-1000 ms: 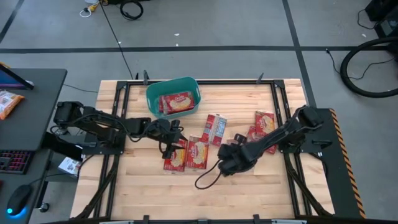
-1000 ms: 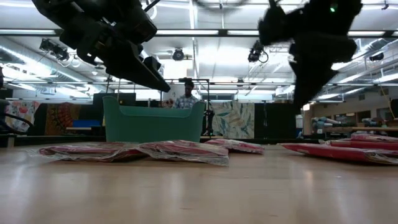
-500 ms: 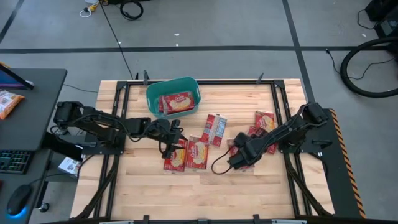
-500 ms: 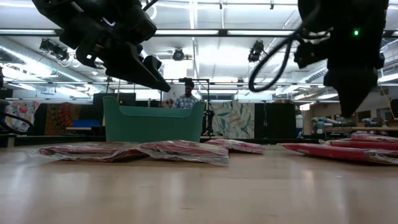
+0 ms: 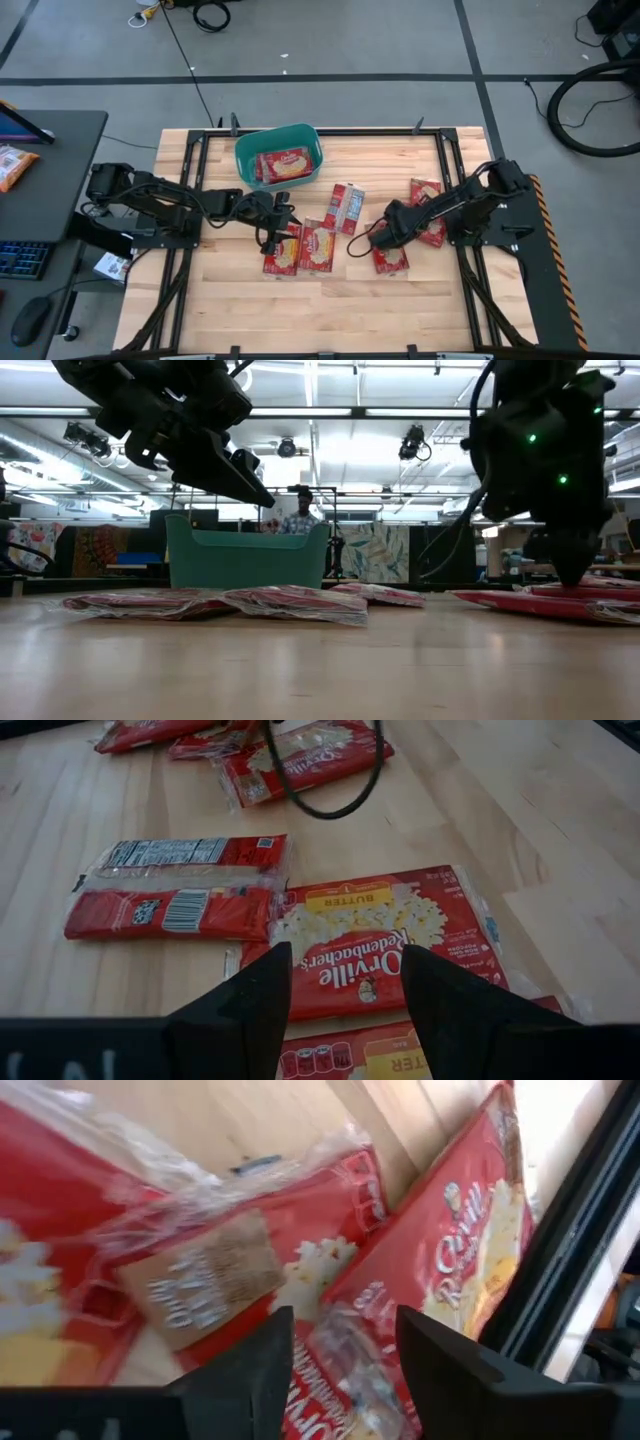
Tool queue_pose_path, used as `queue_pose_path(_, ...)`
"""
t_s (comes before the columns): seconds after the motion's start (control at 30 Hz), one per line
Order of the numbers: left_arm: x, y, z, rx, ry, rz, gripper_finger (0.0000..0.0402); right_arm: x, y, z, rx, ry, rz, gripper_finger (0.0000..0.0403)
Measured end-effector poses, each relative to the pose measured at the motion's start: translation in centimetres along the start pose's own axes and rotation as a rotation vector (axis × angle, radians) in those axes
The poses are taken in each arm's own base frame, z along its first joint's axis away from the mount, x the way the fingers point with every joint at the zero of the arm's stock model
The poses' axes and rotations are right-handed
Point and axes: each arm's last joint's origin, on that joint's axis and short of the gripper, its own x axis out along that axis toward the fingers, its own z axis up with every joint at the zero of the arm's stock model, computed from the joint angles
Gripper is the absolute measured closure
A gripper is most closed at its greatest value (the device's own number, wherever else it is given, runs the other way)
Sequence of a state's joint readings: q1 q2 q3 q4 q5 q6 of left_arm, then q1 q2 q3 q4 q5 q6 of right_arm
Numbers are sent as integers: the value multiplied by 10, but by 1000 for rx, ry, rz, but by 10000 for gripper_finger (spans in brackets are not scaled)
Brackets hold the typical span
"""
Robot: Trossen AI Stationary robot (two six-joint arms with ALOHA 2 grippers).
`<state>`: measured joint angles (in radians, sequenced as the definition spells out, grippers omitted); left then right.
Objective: Sort popcorn bags into baskets
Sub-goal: Put the red popcorn bag into the green bin
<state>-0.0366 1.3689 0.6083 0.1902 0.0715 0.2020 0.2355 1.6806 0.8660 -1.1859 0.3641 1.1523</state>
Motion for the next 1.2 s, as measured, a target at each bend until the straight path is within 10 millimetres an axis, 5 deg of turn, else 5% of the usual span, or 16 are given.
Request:
queue_pose_path(0.33,0,0,0,-2,1,0,209,19,-7,7,-29,92,22,222)
queue_pose_path(0.73,0,0,0,-7,1,0,209,17,-6,6,-121,74,17,372)
queue_pose_path(0.97,0,0,0,-6,0,0,209,-8,-4,11,-152,51,15,388)
queue_pose_path(1.2,0,-4,1,52,-2,18,209,-62,6,19,-230,-134,68,396)
